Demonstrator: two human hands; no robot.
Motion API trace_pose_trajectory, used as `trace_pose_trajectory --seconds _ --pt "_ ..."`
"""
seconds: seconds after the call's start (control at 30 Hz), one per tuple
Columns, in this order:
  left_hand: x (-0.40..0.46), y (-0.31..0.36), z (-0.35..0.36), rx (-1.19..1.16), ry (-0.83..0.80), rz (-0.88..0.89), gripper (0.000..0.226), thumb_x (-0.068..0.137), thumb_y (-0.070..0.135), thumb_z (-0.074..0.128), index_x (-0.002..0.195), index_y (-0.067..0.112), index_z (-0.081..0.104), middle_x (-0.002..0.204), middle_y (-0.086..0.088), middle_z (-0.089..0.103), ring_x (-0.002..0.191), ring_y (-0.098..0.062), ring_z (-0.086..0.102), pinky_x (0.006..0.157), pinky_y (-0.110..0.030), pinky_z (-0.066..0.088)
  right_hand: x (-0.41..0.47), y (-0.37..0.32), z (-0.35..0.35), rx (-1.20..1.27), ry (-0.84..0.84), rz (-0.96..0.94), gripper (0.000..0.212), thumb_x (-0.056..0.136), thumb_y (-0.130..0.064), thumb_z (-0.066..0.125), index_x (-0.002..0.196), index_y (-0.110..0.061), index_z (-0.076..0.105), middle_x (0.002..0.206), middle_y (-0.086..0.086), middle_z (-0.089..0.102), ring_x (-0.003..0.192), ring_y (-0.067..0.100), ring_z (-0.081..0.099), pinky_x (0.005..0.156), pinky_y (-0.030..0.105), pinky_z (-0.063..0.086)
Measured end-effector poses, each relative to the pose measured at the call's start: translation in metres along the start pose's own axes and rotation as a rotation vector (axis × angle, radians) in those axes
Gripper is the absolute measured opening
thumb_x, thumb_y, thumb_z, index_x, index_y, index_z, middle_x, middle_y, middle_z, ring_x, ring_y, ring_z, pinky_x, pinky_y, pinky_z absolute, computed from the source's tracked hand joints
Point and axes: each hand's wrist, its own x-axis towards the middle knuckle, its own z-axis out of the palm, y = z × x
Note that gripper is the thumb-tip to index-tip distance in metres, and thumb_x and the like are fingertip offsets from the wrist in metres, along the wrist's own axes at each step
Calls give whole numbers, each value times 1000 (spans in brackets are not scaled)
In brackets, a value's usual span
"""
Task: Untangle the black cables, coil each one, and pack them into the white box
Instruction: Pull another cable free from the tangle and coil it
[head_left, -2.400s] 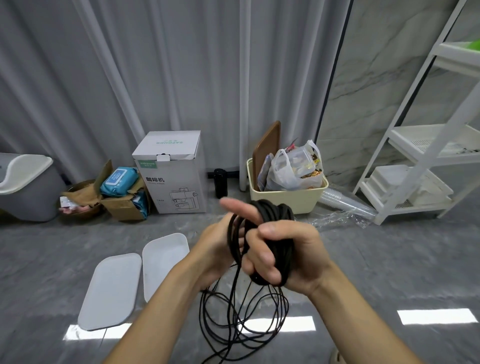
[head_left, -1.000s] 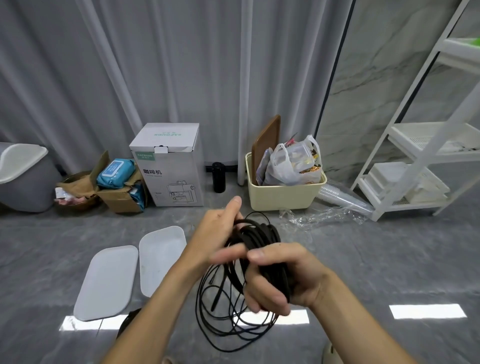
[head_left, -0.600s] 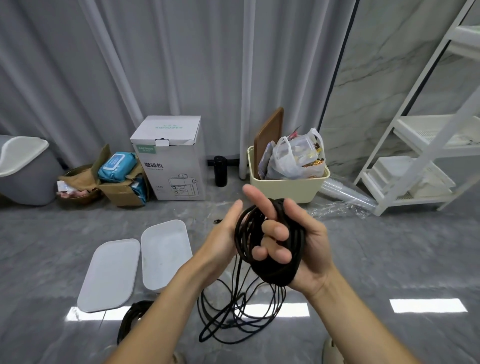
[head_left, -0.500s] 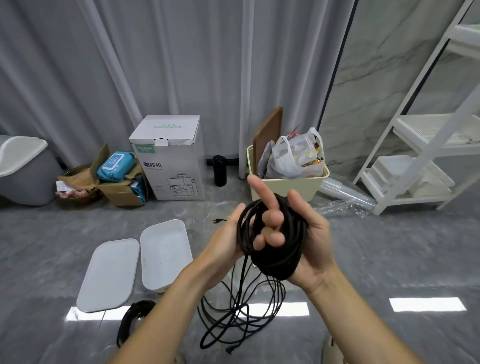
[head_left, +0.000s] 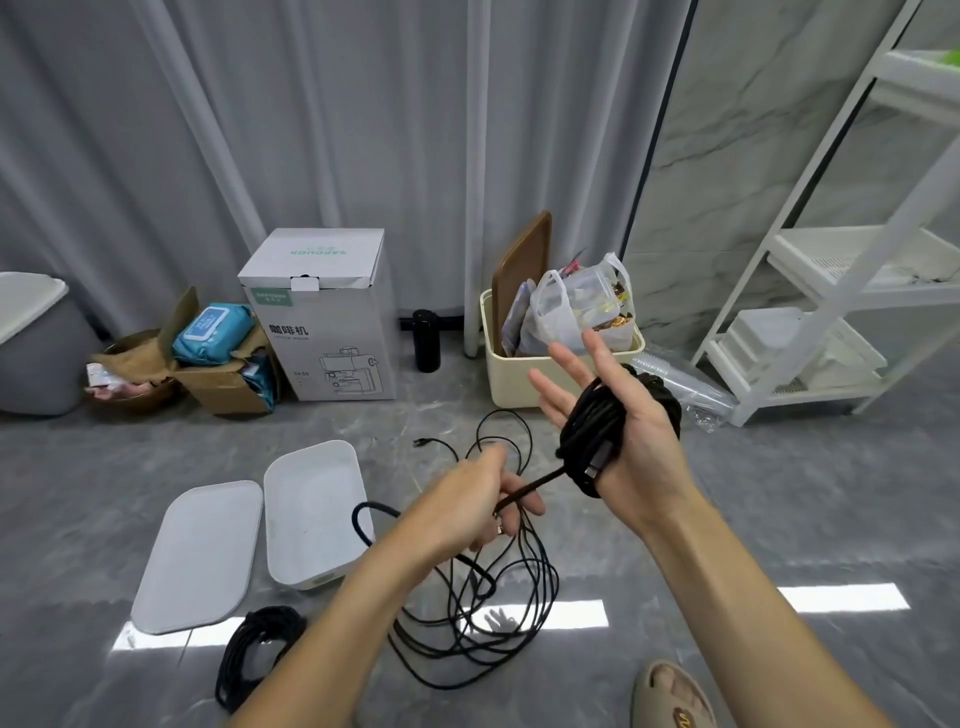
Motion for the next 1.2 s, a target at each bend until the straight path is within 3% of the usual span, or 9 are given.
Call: trace_pose_trajectory --seconds 0.17,0.3,0.4,0.47,0.57,0.67,0.8,0.93,1.2 --pt "-4 9 1 562 160 284 45 102 21 29 80 12 67 64 1 64 71 -15 55 78 -36 48 0 15 -7 -600 47 63 51 94 -43 60 143 -29 51 101 -42 64 110 -3 64 111 32 38" --pt "-4 8 -4 733 291 419 50 102 29 29 65 16 59 68 -2 67 74 -23 62 77 -41 50 -10 13 -4 -941 -48 213 38 96 -45 57 131 -31 59 96 -31 69 85 -13 64 83 7 43" --pt "-4 8 -12 711 364 431 60 99 35 29 51 9 53 50 -2 57 55 -15 52 60 -32 40 -20 6 2 -970 -208 476 40 95 -51 52 87 -16 71 72 1 75 64 15 68 67 18 51" --pt "-3 8 -19 663 410 453 64 93 43 25 45 8 49 42 -1 49 49 -16 46 52 -28 33 -25 2 4 -929 -326 579 53 94 -58 48 68 -19 72 56 11 61 56 27 55 80 36 57" --pt "-1 8 -29 505 475 483 59 87 44 26 41 8 39 38 -2 40 45 -19 42 48 -26 32 -22 1 0 -771 -505 718 69 90 -72 42 104 -12 73 48 8 42 43 21 41 76 34 56" --pt "-2 11 -32 318 469 455 59 87 43 30 48 1 43 45 -12 42 47 -25 42 55 -43 40 -22 3 -2 -659 -736 841 76 86 -78 41 113 -12 70 45 4 38 39 18 38 64 33 44" --pt "-2 11 -34 140 430 413 62 96 42 40 47 4 45 40 4 35 41 -11 36 52 -30 31 -23 9 1 -521 -969 841 45 91 -49 57 112 -11 69 42 2 38 35 16 38 64 36 39" --pt "-4 12 -39 42 416 417 66 99 47 48 43 14 53 40 3 30 40 -10 29 47 -22 28 -25 16 10 -345 -1060 877 33 92 -20 46 113 -4 65 40 3 36 33 15 37 63 30 45" --pt "-5 14 -40 -42 435 384 68 95 56 50 46 11 61 42 1 33 43 -11 33 61 -31 35 -23 22 13 -104 -1190 937 45 93 -27 49 116 10 58 42 5 33 32 21 29 65 23 47"
